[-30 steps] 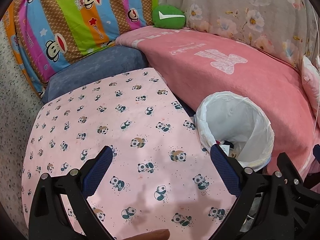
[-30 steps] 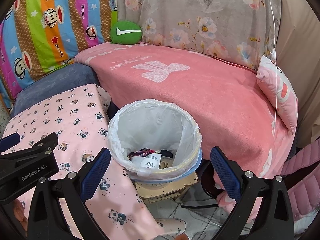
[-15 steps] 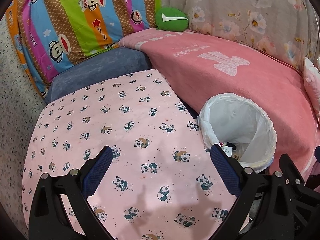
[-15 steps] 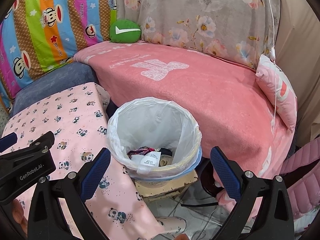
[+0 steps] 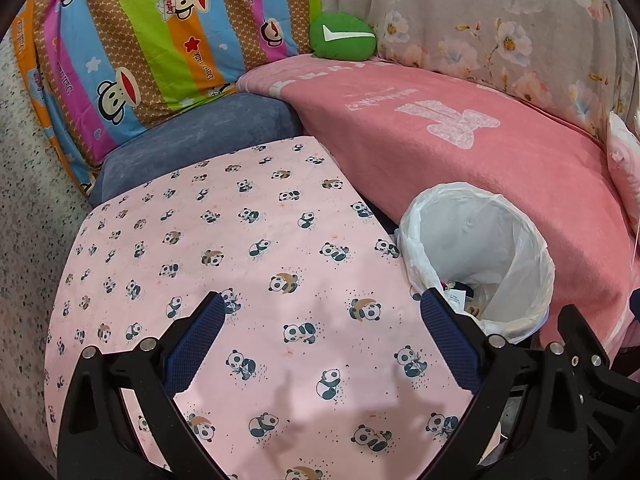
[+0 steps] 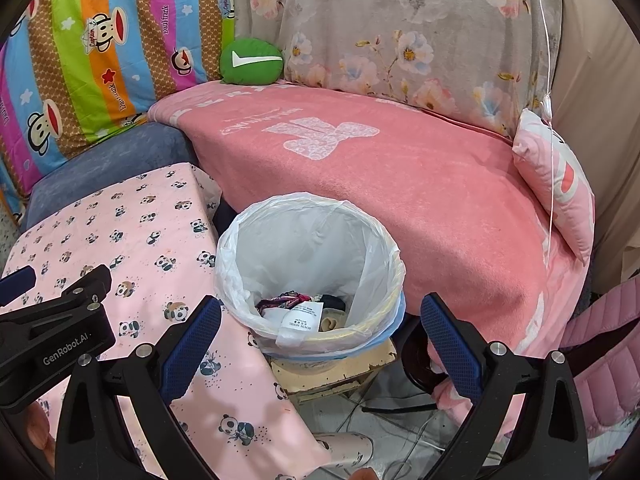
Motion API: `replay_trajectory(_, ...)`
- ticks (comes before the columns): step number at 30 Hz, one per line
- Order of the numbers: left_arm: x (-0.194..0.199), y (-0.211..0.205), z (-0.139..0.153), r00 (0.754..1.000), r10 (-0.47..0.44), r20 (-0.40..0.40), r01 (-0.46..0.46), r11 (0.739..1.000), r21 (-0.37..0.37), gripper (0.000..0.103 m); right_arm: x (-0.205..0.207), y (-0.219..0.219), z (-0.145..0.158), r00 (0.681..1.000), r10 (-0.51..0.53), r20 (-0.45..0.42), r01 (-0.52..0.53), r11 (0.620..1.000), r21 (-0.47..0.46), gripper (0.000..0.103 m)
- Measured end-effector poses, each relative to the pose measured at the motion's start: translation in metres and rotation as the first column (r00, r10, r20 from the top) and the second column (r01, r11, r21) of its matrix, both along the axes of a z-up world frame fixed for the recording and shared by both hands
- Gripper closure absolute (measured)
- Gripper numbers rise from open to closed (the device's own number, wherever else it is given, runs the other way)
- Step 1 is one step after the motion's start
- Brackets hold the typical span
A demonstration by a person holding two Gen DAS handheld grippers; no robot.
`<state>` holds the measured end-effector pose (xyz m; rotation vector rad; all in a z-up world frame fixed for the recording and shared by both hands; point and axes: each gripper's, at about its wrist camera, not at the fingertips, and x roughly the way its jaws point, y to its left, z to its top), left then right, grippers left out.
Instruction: Collect trash
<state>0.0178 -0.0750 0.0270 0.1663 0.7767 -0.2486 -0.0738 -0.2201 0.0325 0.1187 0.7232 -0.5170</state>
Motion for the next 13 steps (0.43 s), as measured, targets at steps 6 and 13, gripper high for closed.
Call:
replay_trajectory(6,0.0011,-0.0005,-0.0028,1.0,-0.004,-0.013,0.004,1.0,0.004,0.009,-0.0001,0.0008,-0.0004,1.0,0.0,-0.001,0.0,1.0,0.0,0.007)
replay_trajectory(13,0.0031,-0.0003,-0.0086,0.999,-0.015,-0.036,0.015,1.0,0.007,0.009,0.0008,0.0026,-0.0028,1.0,0.001,-0.007,-0.001,1.0,0.002,0.007)
